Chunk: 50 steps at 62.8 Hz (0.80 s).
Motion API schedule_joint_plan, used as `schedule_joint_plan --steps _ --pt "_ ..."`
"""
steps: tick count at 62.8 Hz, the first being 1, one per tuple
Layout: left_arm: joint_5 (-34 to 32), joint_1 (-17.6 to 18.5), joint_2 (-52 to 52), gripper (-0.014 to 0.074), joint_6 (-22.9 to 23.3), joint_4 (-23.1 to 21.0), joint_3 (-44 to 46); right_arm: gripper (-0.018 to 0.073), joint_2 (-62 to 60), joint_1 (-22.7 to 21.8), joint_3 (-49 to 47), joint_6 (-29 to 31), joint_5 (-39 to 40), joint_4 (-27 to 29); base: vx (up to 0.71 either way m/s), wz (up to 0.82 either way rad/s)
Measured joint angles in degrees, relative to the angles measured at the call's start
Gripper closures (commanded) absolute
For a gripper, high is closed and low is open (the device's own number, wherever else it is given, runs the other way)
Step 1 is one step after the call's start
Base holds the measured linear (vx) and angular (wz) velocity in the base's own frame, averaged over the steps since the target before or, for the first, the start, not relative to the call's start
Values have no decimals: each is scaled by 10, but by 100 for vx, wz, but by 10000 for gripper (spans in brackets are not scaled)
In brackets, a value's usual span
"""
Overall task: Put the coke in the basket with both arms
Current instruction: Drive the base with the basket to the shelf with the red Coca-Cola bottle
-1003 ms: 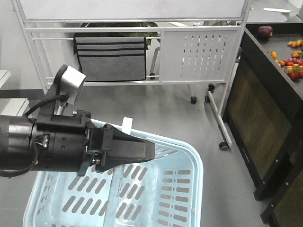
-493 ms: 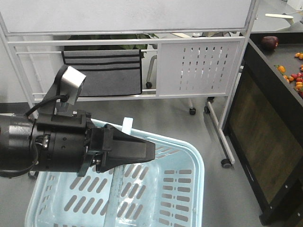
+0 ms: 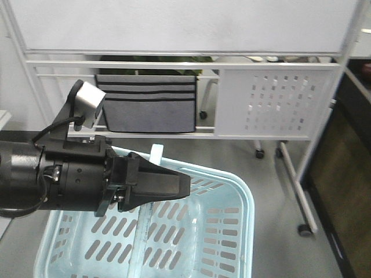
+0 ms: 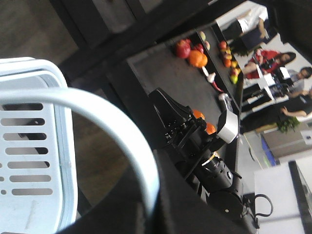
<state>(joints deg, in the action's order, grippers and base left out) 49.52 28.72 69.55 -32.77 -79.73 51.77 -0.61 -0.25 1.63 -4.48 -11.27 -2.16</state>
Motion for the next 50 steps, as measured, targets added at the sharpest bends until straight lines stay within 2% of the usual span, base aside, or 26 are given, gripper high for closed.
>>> schedule_joint_plan --steps 50 --pt "0 0 0 603 0 0 0 565 0 0 0 0 0 0 19 60"
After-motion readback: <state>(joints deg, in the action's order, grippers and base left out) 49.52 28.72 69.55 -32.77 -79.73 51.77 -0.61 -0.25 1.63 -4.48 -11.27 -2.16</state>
